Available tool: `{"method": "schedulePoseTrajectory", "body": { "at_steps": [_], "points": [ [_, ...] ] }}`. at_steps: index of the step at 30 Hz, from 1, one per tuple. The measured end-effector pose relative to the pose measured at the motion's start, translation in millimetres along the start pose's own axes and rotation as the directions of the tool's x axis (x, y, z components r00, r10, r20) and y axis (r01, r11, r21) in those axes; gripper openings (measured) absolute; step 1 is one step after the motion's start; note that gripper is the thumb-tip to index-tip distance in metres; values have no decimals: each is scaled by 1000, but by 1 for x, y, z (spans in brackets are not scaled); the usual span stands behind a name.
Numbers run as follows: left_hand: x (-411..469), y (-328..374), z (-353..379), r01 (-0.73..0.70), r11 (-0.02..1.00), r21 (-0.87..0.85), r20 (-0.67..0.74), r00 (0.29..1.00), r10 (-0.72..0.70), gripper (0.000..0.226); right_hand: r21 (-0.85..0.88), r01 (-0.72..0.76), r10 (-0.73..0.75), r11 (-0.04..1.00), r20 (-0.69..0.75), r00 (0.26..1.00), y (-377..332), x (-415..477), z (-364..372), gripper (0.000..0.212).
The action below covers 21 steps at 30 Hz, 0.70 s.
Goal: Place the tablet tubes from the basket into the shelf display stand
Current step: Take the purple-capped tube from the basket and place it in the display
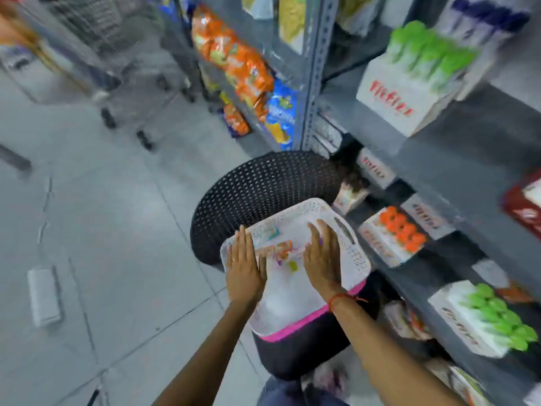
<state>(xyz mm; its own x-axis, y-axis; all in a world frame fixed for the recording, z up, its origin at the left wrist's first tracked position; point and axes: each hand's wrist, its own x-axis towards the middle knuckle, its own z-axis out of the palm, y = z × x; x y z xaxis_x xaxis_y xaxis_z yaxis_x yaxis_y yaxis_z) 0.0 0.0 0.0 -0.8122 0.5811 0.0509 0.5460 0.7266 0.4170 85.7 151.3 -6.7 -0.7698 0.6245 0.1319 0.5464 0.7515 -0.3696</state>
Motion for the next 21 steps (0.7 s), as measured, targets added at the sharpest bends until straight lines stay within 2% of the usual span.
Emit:
{"method": "schedulePoseTrajectory", "body": {
  "at_steps": [3, 6, 13, 18, 21],
  "points": [
    [-16, -27, 19, 92, 993, 67, 75, 992, -97, 68, -85, -45, 59, 995, 179, 982, 14, -7, 25, 50],
    [-29, -42, 41, 144, 980, 139, 158, 973, -166, 66, -164, -22, 82, 986, 366, 927, 26, -5, 42, 52],
    [-33, -50, 57, 100, 956, 276, 219, 962, -164, 59, -249, 75, 56, 966, 480, 875, 50, 31, 42, 54],
    [-34, -49, 60, 107, 944, 312, 207, 962, -177, 58, -166, 104, 0, 981, 529, 849, 64, 41, 42, 55],
    [-33, -48, 59, 129, 941, 312, 198, 960, -197, 58, -126, 107, -32, 986, 490, 871, 69, 41, 44, 43]
  ]
}}
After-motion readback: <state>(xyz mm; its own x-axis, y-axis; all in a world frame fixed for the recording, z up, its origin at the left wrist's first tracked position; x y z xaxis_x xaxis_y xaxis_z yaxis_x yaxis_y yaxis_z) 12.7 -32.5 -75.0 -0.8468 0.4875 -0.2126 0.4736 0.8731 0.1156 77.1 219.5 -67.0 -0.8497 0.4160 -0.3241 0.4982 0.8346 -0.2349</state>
